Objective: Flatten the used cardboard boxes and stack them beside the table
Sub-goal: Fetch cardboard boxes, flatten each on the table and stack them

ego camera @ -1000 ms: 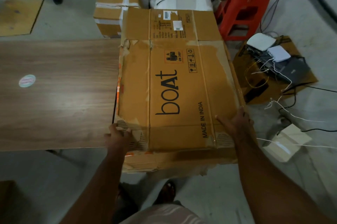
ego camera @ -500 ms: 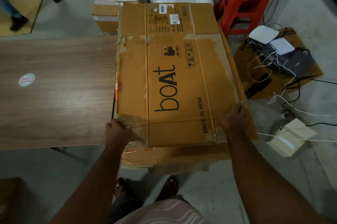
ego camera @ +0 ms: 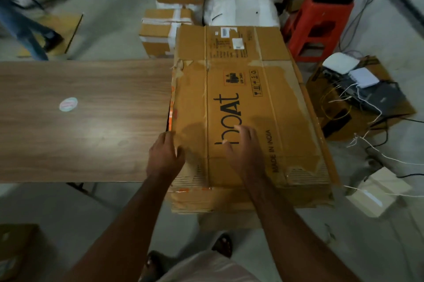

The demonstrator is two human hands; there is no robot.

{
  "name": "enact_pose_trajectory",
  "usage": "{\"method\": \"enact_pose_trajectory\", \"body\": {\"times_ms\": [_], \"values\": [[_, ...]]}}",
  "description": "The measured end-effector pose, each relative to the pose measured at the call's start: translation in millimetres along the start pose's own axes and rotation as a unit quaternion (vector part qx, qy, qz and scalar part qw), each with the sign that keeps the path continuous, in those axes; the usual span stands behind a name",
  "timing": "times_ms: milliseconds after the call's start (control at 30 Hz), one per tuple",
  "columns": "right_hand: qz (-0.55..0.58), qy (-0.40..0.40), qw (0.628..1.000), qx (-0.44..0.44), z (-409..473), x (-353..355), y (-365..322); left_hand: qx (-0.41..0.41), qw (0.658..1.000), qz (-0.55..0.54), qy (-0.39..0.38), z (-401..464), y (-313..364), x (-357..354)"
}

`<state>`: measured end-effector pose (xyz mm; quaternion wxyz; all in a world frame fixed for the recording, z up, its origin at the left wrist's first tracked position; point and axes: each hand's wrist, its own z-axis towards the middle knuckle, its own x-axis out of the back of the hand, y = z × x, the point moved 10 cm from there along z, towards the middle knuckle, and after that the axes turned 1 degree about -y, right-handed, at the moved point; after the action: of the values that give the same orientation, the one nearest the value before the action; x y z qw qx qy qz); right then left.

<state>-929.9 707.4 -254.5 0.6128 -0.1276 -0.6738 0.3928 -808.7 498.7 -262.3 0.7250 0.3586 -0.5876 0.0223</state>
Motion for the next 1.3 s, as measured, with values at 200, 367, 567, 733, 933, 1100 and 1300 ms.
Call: {"method": "enact_pose_trajectory", "body": {"times_ms": [200,367,567,733,933,1100,1300], "values": [[0.026,-0.026,0.994,0.106,-23,-41,-120,-0.064,0.995,-0.017,0.081,-14,-20,86],[0.041,-0.088,0.979,0.179,-69,-127,-246,-0.028,0.984,-0.004,0.173,-65,-126,190],[0.089,-0.175,0.934,0.297,-176,-255,-424,0.07,0.956,0.075,0.276,-170,-288,318],[0.138,-0.27,0.856,0.418,-296,-352,-562,0.196,0.909,0.136,0.341,-294,-410,409],[0.149,-0.373,0.761,0.51,-422,-432,-663,0.368,0.816,0.169,0.411,-439,-506,472],[0.155,-0.445,0.677,0.566,-504,-487,-718,0.453,0.745,0.199,0.447,-516,-553,491],[0.158,-0.519,0.593,0.595,-570,-545,-784,0.555,0.657,0.212,0.463,-570,-601,525]]}}
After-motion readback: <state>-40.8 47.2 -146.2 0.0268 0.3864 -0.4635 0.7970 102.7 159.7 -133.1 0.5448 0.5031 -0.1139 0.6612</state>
